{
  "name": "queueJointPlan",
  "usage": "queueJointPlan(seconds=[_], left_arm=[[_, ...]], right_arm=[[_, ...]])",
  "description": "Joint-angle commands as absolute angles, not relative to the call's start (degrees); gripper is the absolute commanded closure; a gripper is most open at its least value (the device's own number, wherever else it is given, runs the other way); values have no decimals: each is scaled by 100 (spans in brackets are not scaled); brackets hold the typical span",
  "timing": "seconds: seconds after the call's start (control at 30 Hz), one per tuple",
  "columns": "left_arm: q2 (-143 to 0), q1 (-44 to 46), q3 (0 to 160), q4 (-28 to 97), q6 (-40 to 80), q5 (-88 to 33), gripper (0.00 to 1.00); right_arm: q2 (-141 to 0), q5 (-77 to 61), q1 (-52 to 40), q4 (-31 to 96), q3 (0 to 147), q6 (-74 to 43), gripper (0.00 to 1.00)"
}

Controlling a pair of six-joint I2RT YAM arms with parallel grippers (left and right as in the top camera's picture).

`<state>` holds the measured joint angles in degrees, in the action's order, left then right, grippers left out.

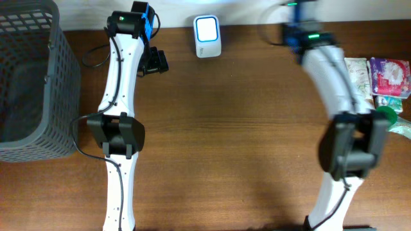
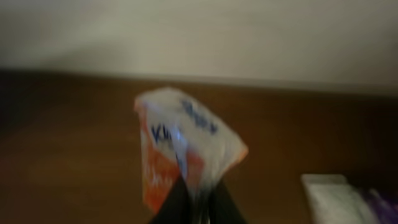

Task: Scan the item barcode

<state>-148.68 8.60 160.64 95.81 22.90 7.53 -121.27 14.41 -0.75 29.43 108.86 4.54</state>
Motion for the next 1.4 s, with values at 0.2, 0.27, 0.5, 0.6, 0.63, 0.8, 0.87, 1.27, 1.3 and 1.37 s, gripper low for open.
queueJointPlan(seconds=[0.2, 0.27, 0.5, 0.6, 0.63, 0.8, 0.87, 1.27, 1.3, 1.37], left_arm=[[-14763, 834, 16046, 9588, 2222, 781, 1], [-14763, 834, 16046, 9588, 2222, 781, 1], [-14765, 834, 16046, 9588, 2222, 781, 1], [-14763, 834, 16046, 9588, 2222, 781, 1], [-14763, 834, 16046, 9588, 2222, 781, 1], [-14763, 834, 16046, 9588, 2222, 781, 1], [-14763, 834, 16046, 9588, 2222, 784, 1], [-14763, 834, 16046, 9588, 2222, 784, 1], [-14763, 834, 16046, 9588, 2222, 784, 1], [-14765, 834, 16046, 9588, 2222, 781, 1]], right_arm=[[-12062, 1131, 1815, 4936, 10726, -30, 94], [-12088, 1002, 2012, 4904, 10571, -32, 90], [-12119, 814, 2099, 5192, 10569, -32, 42], [-11655, 792, 2097, 5231, 10580, -222, 31], [-11349, 790, 2097, 5229, 10582, -377, 30], [-9365, -110, 2097, 6075, 10580, -631, 1], [-8670, -460, 2095, 6692, 10578, -696, 1], [-5413, -1350, 1490, 7513, 8407, -692, 1], [-5358, -1135, 1490, 7575, 8409, -690, 1], [-5349, -799, 1490, 7588, 8409, -692, 1]])
